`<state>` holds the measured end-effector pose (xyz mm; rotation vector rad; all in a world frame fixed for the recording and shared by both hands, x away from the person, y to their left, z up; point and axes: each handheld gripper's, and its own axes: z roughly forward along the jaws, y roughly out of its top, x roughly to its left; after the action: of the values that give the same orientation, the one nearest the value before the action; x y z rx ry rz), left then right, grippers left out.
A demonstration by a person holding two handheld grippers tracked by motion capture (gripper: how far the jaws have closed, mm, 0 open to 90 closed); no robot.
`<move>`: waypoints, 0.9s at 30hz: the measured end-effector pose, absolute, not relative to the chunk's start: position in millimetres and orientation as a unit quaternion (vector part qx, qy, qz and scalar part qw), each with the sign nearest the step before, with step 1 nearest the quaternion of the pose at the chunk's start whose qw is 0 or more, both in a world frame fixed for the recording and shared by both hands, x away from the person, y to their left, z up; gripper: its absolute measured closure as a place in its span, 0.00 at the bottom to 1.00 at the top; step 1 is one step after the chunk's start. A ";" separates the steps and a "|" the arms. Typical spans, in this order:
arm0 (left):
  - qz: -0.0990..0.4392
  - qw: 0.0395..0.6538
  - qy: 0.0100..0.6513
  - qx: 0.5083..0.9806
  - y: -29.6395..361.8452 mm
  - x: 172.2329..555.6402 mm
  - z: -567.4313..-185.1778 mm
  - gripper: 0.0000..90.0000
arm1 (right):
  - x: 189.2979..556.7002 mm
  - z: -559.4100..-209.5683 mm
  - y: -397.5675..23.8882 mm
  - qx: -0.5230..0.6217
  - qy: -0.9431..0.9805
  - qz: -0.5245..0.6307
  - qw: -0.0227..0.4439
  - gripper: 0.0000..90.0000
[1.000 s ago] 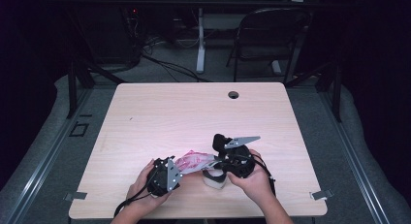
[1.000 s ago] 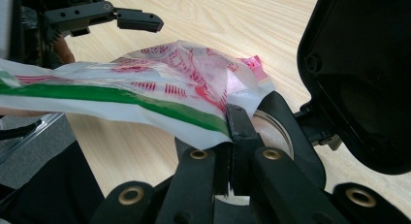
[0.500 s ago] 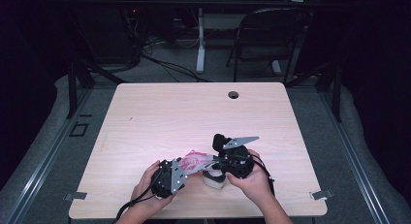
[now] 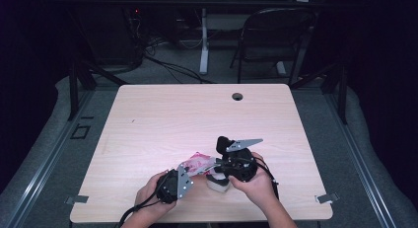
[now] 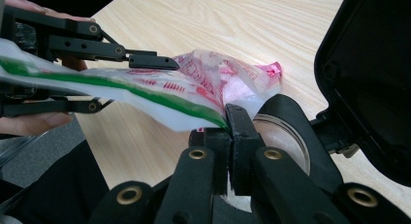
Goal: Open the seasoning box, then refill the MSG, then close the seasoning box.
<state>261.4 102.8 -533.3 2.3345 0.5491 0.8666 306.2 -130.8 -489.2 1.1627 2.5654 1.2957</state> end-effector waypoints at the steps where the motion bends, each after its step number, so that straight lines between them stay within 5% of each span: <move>1: 0.326 0.291 0.206 0.876 103.1 261.5 -533.2 0.97 | 306.0 -488.5 -131.0 0.375 0.826 0.420 0.018 0.97; 6: 0.311 0.306 0.218 0.873 106.8 263.7 -532.2 0.98 | 305.6 -486.8 -132.1 0.375 0.825 0.423 0.016 0.93; 14: 0.297 0.318 0.237 0.869 111.7 267.5 -530.5 0.98 | 305.4 -482.4 -134.3 0.376 0.816 0.439 0.013 0.72; 27: 0.274 0.352 0.275 0.852 127.0 277.6 -525.5 0.99 | 305.8 -479.1 -139.7 0.382 0.810 0.444 0.025 0.62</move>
<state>277.6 127.0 -525.5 2.2051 0.7107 0.7082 305.8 -139.7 -479.1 1.1815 2.5046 1.3746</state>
